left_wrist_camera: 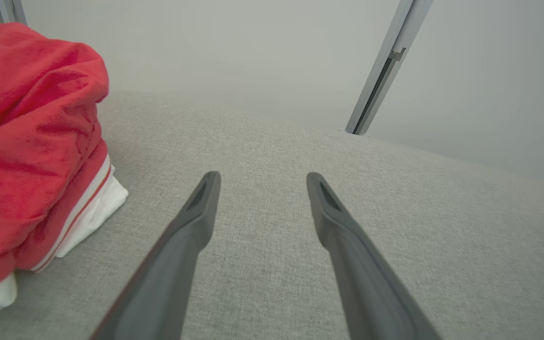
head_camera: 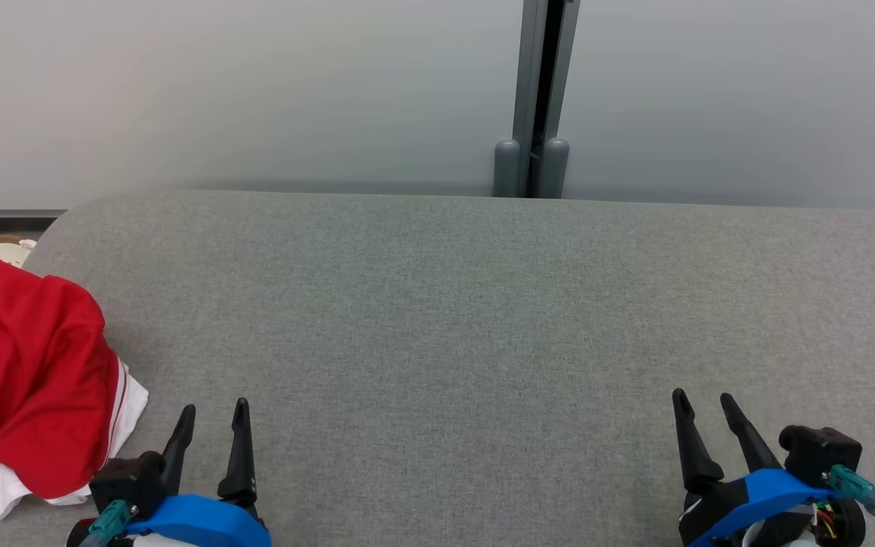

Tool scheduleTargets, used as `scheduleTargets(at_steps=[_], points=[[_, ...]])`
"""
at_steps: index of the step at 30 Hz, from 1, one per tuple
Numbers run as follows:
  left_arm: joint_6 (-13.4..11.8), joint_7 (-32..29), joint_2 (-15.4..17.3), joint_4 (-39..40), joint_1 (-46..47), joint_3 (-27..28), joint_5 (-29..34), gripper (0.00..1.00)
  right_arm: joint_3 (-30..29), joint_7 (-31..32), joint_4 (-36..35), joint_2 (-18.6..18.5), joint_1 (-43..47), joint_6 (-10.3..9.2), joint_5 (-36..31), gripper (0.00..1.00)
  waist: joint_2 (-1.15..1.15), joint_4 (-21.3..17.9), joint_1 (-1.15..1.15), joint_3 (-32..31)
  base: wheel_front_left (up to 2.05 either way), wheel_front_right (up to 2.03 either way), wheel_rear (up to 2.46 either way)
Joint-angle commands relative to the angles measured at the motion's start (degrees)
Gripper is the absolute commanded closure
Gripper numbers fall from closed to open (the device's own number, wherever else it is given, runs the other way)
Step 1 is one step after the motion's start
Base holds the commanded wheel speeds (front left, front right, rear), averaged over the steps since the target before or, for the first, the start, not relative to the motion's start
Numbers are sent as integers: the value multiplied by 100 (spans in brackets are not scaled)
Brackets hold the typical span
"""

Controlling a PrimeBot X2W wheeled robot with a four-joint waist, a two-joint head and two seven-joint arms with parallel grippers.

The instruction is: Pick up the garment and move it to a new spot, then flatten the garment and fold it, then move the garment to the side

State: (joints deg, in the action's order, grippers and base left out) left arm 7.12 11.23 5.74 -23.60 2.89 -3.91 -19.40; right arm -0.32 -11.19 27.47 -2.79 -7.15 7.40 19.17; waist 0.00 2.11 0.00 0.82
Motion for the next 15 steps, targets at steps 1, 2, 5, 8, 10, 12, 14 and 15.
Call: scheduleTargets(at_steps=[1, 2, 5, 8, 10, 12, 14, 15], points=[[37, 56, 54, 6, 164, 40, 176, 0, -2, -61, -26, -11, -133, 12, -188, 0, 0, -2, 0, 5, 0, 0, 0], [39, 67, 57, -13, 182, 45, 227, 0, 1, -74, -16, -11, -154, 12, -241, 0, 0, -3, 0, 6, 0, 0, 0], [42, 106, 69, -57, 257, 58, 374, 0, 10, -110, 28, -12, -235, 12, -391, 0, 0, -7, 0, 15, 0, 0, 0], [45, 138, 73, -107, 308, 51, 527, 0, 14, -138, 80, -13, -301, 12, -558, 0, 0, -8, 0, 20, 0, 0, 0], [46, 164, 76, -137, 358, 55, 625, 0, 16, -163, 123, -14, -363, 9, -669, 0, 0, -8, 0, 21, 0, 0, 0], [47, 181, 70, -163, 386, 51, 714, 0, 5, -194, 159, -15, -395, 9, -795, 0, 0, -7, 0, 24, 0, 0, 0], [45, 213, 61, -192, 391, 63, 801, 0, -35, -216, 202, -16, -420, 9, -911, 0, 0, -2, 0, 26, 0, 0, 0], [46, 219, 58, -205, 403, 63, 845, 0, -46, -217, 221, -15, -427, 9, -954, 0, 0, 0, 0, 26, 0, 0, 0]])
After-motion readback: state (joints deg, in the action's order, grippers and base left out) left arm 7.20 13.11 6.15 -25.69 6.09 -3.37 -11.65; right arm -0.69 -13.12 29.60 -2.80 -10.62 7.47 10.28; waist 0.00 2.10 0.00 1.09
